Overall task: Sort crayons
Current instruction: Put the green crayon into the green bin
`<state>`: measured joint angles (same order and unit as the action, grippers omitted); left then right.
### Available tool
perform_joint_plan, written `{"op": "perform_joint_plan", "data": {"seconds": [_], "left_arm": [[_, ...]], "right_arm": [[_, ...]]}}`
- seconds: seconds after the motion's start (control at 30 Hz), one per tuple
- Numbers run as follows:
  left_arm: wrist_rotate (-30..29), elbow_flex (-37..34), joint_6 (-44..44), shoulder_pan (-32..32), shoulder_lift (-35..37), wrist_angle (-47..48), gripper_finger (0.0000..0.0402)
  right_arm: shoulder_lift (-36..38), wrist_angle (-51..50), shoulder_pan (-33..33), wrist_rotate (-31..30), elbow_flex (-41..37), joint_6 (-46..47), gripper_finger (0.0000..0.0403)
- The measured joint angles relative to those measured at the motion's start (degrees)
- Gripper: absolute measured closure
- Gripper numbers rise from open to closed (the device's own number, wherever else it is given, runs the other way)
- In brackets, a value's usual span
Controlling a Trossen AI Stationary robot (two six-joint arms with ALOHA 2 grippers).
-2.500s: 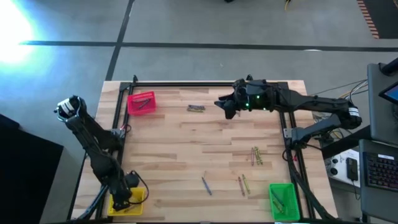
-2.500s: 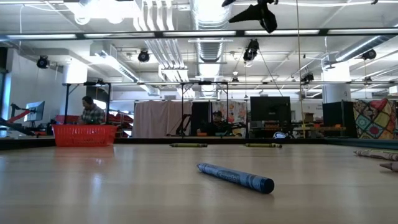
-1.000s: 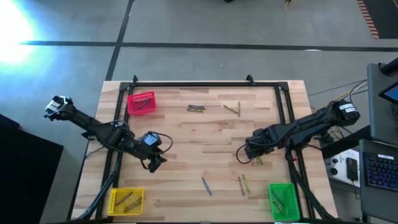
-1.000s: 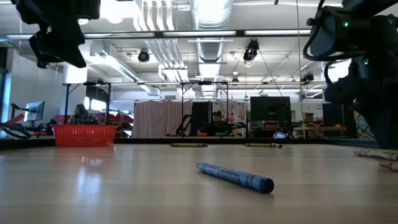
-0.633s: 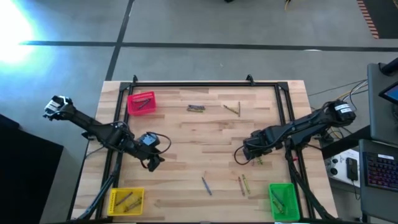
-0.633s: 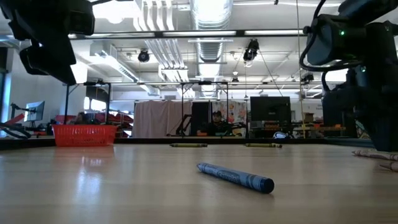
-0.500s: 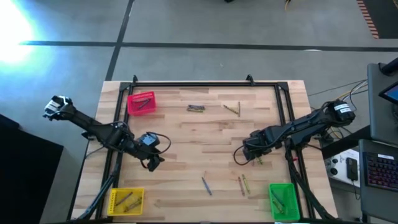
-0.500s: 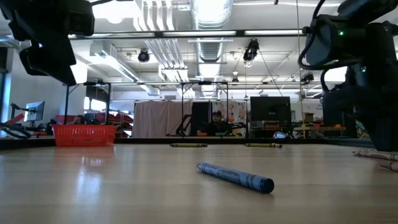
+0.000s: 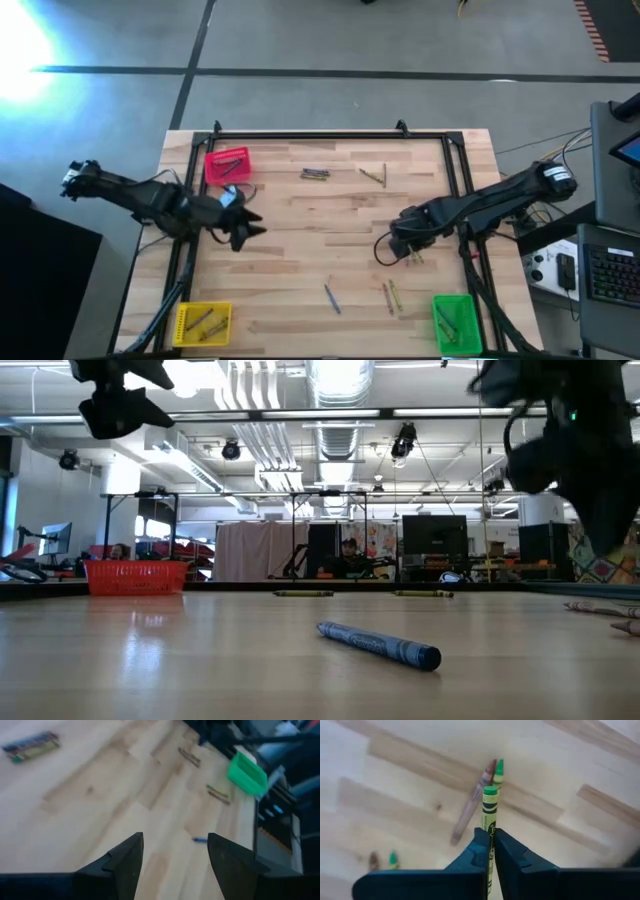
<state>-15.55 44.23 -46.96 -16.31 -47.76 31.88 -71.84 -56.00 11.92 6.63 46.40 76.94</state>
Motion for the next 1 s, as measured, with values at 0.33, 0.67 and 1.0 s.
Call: {"op": "perform_joint_plan", "data": {"seconds": [0.33, 0.67, 1.0], "left_arm": [[2.1, -0.1, 4.5, 6.9, -0.5, 0.1, 0.0198], [12.5, -0.2, 11.6, 12.9, -5.9, -8.2, 0.0231], [32.5, -0.2, 14.4, 24.4, -16.4, -21.4, 0.0259]], "right_arm": [[2.4, -7.1, 15.6, 8.1, 9.6, 11.0, 0.0394], [2.4, 0.7, 45.9, 5.4, 9.4, 43.4, 0.0394], [1.5, 3.0, 48.7, 0.8, 6.8, 49.5, 0.0316]]}}
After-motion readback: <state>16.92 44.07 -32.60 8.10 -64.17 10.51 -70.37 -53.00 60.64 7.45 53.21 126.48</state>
